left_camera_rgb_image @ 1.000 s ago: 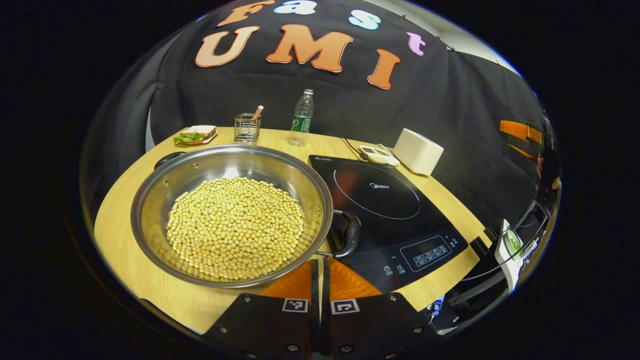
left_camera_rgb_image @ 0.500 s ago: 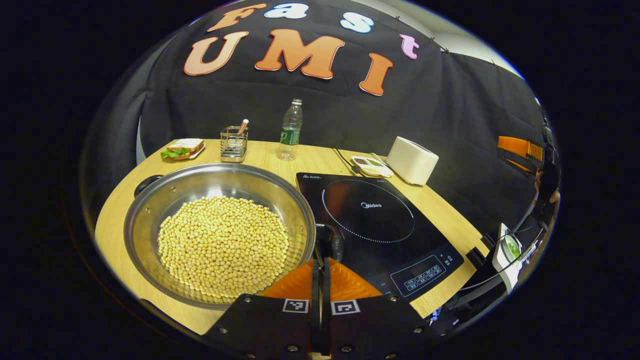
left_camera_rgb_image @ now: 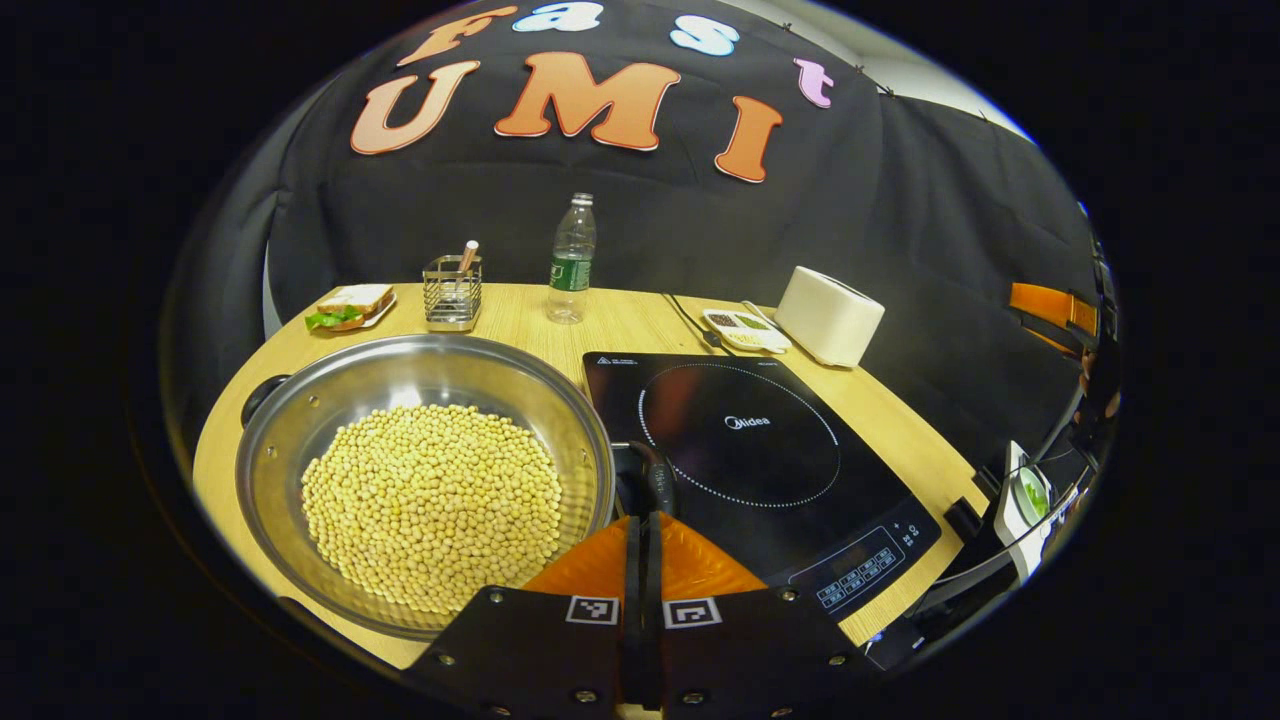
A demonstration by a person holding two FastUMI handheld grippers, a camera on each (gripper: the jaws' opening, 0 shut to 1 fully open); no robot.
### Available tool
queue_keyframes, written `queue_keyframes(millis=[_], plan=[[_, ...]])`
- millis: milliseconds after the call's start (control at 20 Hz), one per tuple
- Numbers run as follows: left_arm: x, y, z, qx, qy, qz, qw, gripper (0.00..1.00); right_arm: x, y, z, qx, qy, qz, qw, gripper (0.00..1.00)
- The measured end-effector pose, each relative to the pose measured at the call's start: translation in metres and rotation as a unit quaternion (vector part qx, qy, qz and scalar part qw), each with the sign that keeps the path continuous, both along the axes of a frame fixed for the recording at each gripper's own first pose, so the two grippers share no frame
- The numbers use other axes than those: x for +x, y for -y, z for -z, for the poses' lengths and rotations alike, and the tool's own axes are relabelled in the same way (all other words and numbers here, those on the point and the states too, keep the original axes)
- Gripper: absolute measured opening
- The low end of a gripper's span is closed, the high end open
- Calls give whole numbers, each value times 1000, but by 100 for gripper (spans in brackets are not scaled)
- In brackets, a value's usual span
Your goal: First push the handle of the pot to place it horizontally, then grasp the pot with both hands and set it on the induction cooktop.
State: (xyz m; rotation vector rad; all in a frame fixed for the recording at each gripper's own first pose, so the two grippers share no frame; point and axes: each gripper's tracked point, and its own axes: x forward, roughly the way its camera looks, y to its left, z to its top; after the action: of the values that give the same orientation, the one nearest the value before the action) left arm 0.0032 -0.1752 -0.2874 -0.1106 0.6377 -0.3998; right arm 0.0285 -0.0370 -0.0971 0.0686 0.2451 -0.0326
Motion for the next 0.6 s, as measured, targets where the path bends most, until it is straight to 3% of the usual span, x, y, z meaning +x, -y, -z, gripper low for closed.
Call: queue_keyframes(millis=[300, 600], plan=[[14, 4, 2, 2, 3, 2, 1000, 5, 2, 3, 2, -4, -1, 6, 1000, 96], [24, 10, 2, 3, 7, 9, 1000, 2, 3, 0, 4, -9, -4, 8, 1000, 96]])
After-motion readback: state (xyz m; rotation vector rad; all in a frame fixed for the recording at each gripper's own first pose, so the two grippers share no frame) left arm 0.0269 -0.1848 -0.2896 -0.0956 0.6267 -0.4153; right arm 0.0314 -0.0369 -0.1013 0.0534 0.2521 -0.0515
